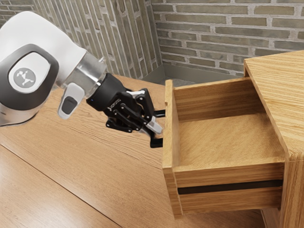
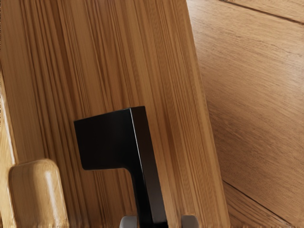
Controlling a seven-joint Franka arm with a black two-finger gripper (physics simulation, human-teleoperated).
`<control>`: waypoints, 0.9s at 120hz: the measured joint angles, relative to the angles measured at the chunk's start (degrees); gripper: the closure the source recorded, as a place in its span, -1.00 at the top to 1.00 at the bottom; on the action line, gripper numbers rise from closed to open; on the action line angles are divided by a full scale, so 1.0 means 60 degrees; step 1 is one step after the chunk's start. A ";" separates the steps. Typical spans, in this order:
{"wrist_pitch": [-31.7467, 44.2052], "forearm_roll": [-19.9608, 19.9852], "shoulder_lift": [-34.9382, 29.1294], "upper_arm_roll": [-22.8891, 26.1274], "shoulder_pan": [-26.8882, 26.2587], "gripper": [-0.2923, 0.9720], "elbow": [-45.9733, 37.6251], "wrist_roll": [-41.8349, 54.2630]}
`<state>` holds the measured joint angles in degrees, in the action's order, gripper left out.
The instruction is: Pull the drawer handle with one arm to open the drawer
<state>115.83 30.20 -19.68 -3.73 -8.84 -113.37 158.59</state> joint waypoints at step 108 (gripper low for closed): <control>-0.0195 -0.0168 -0.1153 -0.0838 -0.0018 -0.52 -0.0953 0.0022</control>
<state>114.66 29.20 -26.59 -8.76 -8.95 -119.09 158.73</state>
